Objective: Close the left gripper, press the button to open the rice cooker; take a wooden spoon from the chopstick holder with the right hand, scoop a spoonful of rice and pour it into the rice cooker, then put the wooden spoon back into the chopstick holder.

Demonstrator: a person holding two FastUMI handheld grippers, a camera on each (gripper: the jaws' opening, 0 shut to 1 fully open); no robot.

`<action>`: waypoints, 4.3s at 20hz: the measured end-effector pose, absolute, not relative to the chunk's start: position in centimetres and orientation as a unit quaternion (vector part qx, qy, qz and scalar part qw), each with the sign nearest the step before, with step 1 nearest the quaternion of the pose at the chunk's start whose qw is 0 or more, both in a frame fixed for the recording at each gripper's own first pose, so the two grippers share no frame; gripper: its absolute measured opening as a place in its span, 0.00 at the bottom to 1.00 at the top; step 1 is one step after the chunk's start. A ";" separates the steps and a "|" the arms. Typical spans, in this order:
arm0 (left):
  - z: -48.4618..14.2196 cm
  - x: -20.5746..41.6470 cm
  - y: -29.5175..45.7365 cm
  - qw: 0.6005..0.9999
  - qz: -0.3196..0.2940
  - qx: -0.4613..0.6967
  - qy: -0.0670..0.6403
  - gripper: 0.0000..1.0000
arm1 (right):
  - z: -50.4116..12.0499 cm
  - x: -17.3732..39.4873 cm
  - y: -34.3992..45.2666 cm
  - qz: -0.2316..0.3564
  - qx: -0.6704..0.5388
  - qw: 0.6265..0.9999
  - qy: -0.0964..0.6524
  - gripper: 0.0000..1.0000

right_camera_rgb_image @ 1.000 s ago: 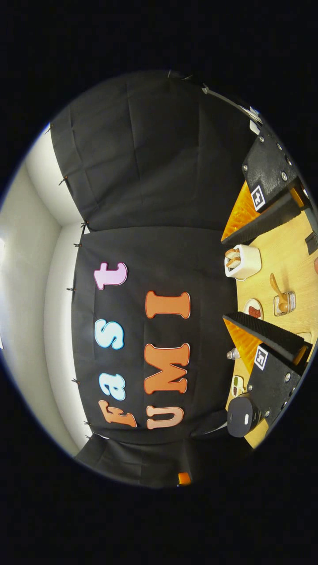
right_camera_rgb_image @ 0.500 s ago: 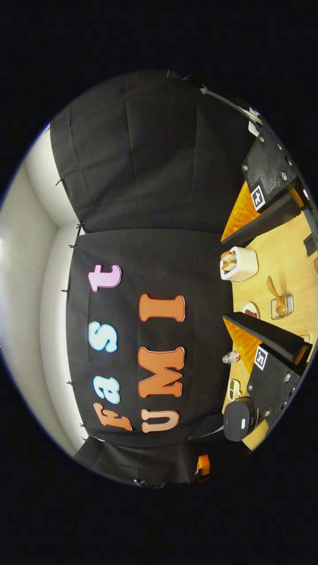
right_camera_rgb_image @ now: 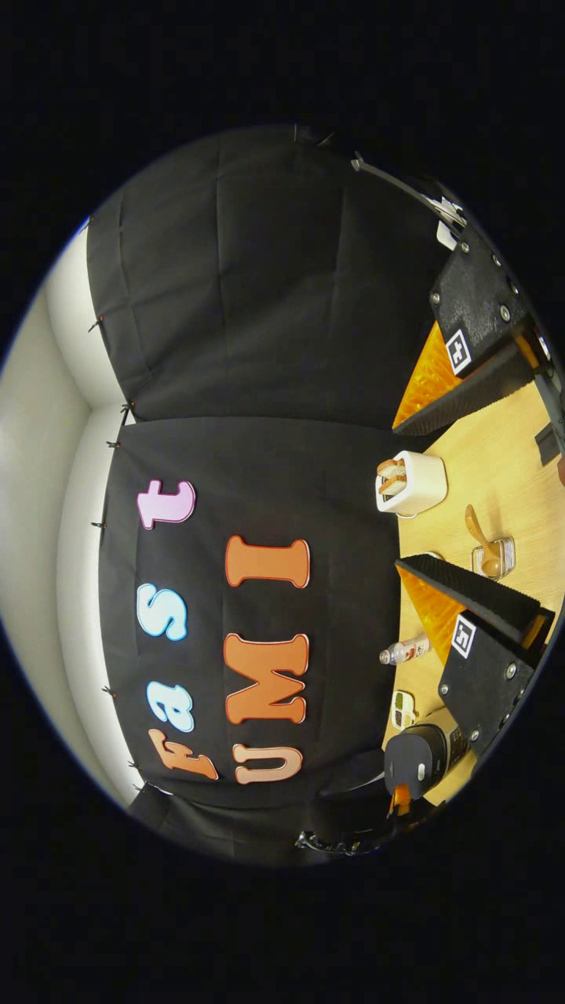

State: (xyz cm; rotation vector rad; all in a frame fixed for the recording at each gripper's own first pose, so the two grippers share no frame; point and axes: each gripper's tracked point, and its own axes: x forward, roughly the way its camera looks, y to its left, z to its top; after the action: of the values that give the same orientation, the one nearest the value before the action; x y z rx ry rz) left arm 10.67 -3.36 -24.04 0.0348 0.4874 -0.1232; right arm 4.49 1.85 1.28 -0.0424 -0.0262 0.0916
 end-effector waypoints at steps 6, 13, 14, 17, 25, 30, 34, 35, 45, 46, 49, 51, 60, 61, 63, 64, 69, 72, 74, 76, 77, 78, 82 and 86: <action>-26.7 11.5 -2.8 0.961 -0.056 0.015 0.271 0.04 | 0.4 5.1 1.8 0.042 -0.023 0.999 -0.001 0.95; -27.7 11.8 -2.8 0.950 -0.070 0.017 0.305 0.05 | 0.0 5.2 1.9 0.043 -0.012 0.999 0.007 0.95; -28.1 11.7 -2.8 0.944 -0.078 0.025 0.320 0.05 | -0.1 5.3 2.1 0.046 -0.010 0.999 0.009 0.95; -28.6 11.3 -2.7 0.934 -0.083 0.021 0.348 0.05 | -0.6 5.3 2.3 0.049 -0.003 0.999 0.013 0.95; -27.3 11.5 -2.8 0.945 -0.071 0.071 0.312 0.05 | -0.4 4.5 1.7 0.050 0.009 0.999 0.009 0.95; -20.1 11.6 -2.1 0.971 -0.042 0.032 0.233 0.05 | 0.2 4.0 1.5 0.053 0.015 0.998 -0.002 0.95; -10.7 10.4 -1.0 0.991 -0.025 0.004 0.133 0.05 | 0.6 3.7 1.8 0.058 0.016 0.998 -0.010 0.95; -9.0 9.9 -0.7 0.993 -0.024 -0.005 0.117 0.05 | 0.6 3.8 1.9 0.060 0.017 0.998 -0.012 0.95; -1.0 3.0 2.3 0.999 0.008 0.006 0.035 0.07 | -0.2 6.0 4.9 0.104 0.060 0.992 -0.038 0.95; -0.4 2.7 2.8 0.999 0.015 0.006 0.031 0.04 | -0.1 6.4 5.2 0.110 0.071 0.990 -0.047 0.95; 0.9 1.3 4.6 0.999 0.040 0.009 0.014 0.05 | -1.6 8.4 5.7 0.118 0.094 0.987 -0.052 0.95; 1.3 0.5 5.1 0.999 0.050 0.015 0.007 0.07 | -3.9 9.9 6.0 0.117 0.094 0.988 -0.028 0.95; 4.0 -2.6 8.0 0.995 0.090 -0.001 -0.033 0.89 | -13.9 15.9 6.1 0.096 0.142 0.984 0.050 0.95; 4.5 -3.0 8.9 0.993 0.108 0.003 -0.041 0.83 | -14.9 16.3 6.1 0.096 0.150 0.982 0.059 0.95; 5.4 -3.7 9.9 0.991 0.127 0.014 -0.046 0.93 | -16.6 17.1 6.2 0.095 0.168 0.978 0.076 0.95; 5.4 -4.1 10.4 0.989 0.139 0.023 -0.046 0.93 | -17.3 17.6 6.5 0.093 0.175 0.977 0.084 0.94; 6.6 -5.2 11.2 0.984 0.164 0.027 -0.066 0.98 | -21.8 18.6 7.3 0.104 0.205 0.962 0.145 0.93; 6.8 -5.7 11.5 0.982 0.170 0.027 -0.077 1.00 | -22.9 19.1 8.0 0.107 0.245 0.949 0.166 0.87; 6.7 -5.9 12.0 0.981 0.178 0.032 -0.077 1.00 | -23.7 19.3 8.1 0.101 0.263 0.942 0.181 0.74; 6.5 -5.9 12.0 0.980 0.181 0.032 -0.074 0.99 | -23.7 19.3 8.6 0.106 0.286 0.934 0.184 0.60; 6.3 -5.8 12.0 0.980 0.181 0.031 -0.072 0.99 | -23.4 19.4 8.8 0.111 0.294 0.932 0.182 0.52; 6.1 -5.7 12.0 0.981 0.180 0.030 -0.068 0.98 | -23.3 19.4 9.1 0.113 0.298 0.930 0.183 0.48; 5.5 -5.6 12.1 0.981 0.183 0.031 -0.058 1.00 | -22.8 19.4 10.0 0.125 0.308 0.926 0.180 0.27; 5.8 -5.5 11.6 0.982 0.176 0.029 -0.062 1.00 | -21.6 19.3 10.9 0.128 0.269 0.940 0.167 0.14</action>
State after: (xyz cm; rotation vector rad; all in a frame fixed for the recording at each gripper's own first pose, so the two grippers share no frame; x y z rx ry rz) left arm -5.48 11.58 5.76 0.0589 -0.1246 0.3544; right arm 19.31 10.87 -21.57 0.5482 0.3413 0.2614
